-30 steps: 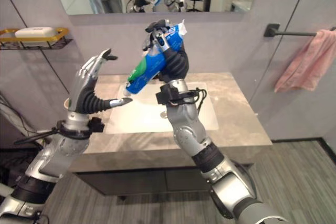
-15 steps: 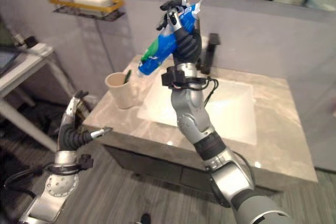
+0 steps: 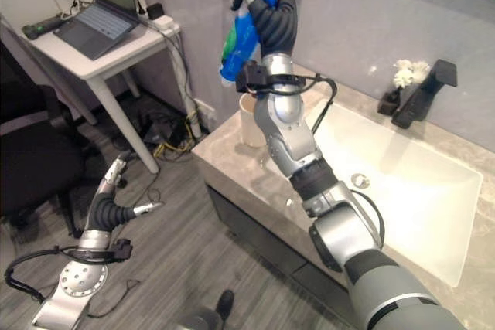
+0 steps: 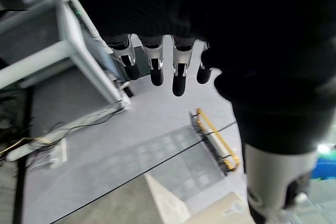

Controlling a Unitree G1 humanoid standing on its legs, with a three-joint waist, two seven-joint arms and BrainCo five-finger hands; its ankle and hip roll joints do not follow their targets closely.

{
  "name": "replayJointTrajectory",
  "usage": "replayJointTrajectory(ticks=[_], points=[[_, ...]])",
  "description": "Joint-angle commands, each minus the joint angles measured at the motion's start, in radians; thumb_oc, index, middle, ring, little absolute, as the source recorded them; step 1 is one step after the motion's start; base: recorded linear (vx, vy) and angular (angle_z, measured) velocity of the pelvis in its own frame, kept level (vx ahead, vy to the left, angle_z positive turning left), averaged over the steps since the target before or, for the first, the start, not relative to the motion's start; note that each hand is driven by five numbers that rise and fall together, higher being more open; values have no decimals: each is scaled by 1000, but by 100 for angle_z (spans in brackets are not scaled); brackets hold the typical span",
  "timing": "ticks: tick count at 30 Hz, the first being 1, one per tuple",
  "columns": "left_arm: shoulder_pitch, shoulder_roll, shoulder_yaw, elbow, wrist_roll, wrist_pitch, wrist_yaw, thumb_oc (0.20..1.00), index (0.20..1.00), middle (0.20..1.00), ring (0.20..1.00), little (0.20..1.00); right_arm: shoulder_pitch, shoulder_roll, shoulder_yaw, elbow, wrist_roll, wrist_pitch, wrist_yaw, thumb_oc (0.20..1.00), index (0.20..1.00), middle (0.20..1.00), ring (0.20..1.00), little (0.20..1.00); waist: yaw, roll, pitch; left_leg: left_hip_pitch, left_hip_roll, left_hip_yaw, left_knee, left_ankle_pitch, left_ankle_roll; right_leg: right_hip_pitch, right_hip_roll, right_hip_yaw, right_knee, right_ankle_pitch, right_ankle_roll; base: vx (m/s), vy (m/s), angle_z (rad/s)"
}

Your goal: Put brush and paste in cup on sink, flatten towel.

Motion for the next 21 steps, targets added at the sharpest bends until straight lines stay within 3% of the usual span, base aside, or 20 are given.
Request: replayJointTrajectory(ticks=[1,14,21], points=[[-6,86,-39,-20,-25,-60,-13,1000,1000,1000,1000,1000,-112,-67,14,-14,-57,-25,-6,200,200,200,200,200,27,-38,-51,2,6,-13,4,-26,-13,14,-80,40,16,106,66,1,22,9],[0,100,-33,-1,-13,-61,-38,1000,1000,1000,1000,1000,-136,-186,85,-15,-223,15,-22,200,200,200,200,200,18,-53,-28,-24,-12,7,4,-34,-3,-21,-98,61,17,129,77,9,21,-1],[-24,79,-36,14,-9,-55,-22,1000,1000,1000,1000,1000,-95,-169,72,-35,-202,13,-21,200,200,200,200,200,-3,-51,-21,-20,-13,26,4,-40,1,-35,-104,83,24,129,75,11,15,-11]])
